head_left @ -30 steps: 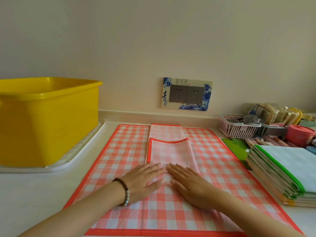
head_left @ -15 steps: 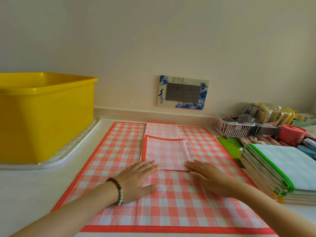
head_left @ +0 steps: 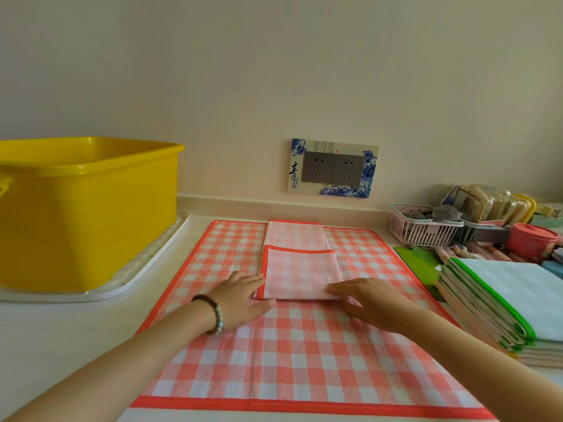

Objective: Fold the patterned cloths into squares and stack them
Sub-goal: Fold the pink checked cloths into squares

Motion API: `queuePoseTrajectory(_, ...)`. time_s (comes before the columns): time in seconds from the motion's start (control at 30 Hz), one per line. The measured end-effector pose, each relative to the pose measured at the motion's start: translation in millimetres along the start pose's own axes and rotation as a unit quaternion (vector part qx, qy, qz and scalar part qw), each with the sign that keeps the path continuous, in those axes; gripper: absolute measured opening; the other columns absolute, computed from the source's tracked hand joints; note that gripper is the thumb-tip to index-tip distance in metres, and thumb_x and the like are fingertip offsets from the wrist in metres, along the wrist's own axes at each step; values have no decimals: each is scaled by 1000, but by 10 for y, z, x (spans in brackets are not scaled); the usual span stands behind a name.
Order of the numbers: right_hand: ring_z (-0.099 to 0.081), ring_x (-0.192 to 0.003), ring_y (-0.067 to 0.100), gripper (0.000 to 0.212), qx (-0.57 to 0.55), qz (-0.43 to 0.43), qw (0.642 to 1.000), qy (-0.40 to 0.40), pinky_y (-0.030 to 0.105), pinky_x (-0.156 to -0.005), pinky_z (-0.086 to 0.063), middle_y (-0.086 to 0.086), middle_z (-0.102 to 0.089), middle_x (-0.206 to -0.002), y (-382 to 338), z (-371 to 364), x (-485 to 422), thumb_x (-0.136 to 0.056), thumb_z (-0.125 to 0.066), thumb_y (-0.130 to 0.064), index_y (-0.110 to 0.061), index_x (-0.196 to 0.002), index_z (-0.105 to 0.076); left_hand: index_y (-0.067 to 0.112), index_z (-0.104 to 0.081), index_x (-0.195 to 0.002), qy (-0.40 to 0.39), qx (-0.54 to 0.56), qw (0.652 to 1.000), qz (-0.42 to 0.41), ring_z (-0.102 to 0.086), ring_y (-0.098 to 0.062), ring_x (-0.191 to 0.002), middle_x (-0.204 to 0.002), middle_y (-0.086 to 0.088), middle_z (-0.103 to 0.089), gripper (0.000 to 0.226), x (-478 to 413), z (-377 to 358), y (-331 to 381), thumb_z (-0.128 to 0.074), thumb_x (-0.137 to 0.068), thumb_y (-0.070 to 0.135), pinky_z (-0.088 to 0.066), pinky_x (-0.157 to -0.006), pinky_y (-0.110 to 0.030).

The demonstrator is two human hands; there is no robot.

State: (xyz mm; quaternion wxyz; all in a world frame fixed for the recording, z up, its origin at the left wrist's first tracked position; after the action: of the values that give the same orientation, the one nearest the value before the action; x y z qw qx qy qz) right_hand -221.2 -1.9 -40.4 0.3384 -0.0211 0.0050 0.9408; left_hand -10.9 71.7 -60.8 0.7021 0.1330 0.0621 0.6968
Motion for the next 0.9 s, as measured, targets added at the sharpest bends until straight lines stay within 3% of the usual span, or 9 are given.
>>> queuePoseTrajectory(0.17,-54,-120,5,36,-17,13,997,77,12,-99,-37,-14,-54,-134,-24,84,124,-100,-39,-29,-31,-135,-49,32,-16,-149,29,-7,999,-45,1,-9,-144,-157,12,-9,71,6,64,-4,-44,-89,59,-7,-116,-31)
queuePoseTrajectory(0.3,-65,-100,2,33,-35,88,980,172,-4,-86,-33,-13,-66,-116,-180,205,459,-97,-42,-35,-26,-122,-61,39,-18,-147,65,-3,992,-108,0,-7,-144,-155,15,-14,68,59,106,63,-53,-93,17,-7,-115,-26)
queuePoseTrajectory(0.4,-64,-99,-1,34,-63,130,972,187,5,-85,-46,-15,-66,-115,-269,197,693,-98,-39,-36,-26,-124,-60,38,-15,-147,82,-76,982,-153,0,-9,-145,-156,13,-13,92,71,98,158,-31,-79,-22,-4,-114,-22)
queuePoseTrajectory(0.5,-61,-107,-3,33,-54,159,964,205,12,-89,-49,-16,-62,-123,-310,195,820,-97,-44,-35,-26,-126,-58,35,-13,-147,80,-122,971,-189,-3,-11,-146,-155,14,-15,97,103,65,244,-26,-74,-27,1,-110,-16)
queuePoseTrajectory(0.57,-54,-116,-5,38,-37,157,967,200,14,-95,-46,-18,-55,-131,-290,185,832,-95,-47,-43,-33,-132,-52,30,-34,-143,154,-162,939,-261,-32,-15,-139,-145,11,-40,98,196,134,337,-33,-63,-27,-18,-108,-16)
queuePoseTrajectory(0.63,-41,-127,-8,50,-34,130,976,170,17,-102,-39,-24,-42,-141,-222,150,791,-91,-47,-53,-44,-139,-37,31,-58,-125,170,-217,916,-291,-62,-15,-111,-117,13,-65,93,269,144,382,-44,-45,-14,-48,-88,-20)
queuePoseTrajectory(0.67,-32,-132,-10,56,-40,117,981,148,18,-106,-34,-27,-35,-144,-185,129,755,-88,-50,-55,-50,-140,-29,33,-60,-122,158,-233,917,-282,-66,-14,-104,-111,14,-68,91,276,108,349,-47,-42,-10,-51,-81,-20)
queuePoseTrajectory(0.8,-8,-142,-4,74,-65,133,987,55,22,-116,-10,-25,-16,-153,-191,39,594,-77,-45,-61,-48,-144,-18,39,-24,-144,124,-235,917,-297,-52,-26,-123,-137,5,-52,116,352,-37,352,-62,-49,-15,-51,-86,-27)
queuePoseTrajectory(0.9,7,-142,-5,73,-30,157,987,7,21,-117,2,-29,-3,-153,-273,-46,498,-83,-45,-47,-51,-144,-6,60,31,-127,97,-237,922,-290,-3,-17,-141,-155,14,0,119,407,-66,414,-47,-75,-12,-33,-107,-27)
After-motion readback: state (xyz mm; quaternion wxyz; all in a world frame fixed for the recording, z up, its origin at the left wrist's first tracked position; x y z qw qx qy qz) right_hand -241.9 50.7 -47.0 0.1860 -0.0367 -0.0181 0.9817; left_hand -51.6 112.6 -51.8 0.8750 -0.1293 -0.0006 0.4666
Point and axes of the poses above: each hand's wrist, its own x-axis away from the middle knuckle, its own z-axis out of the back of the hand, y = z × x, the point moved 6 cm from there along -x, towards the middle knuckle
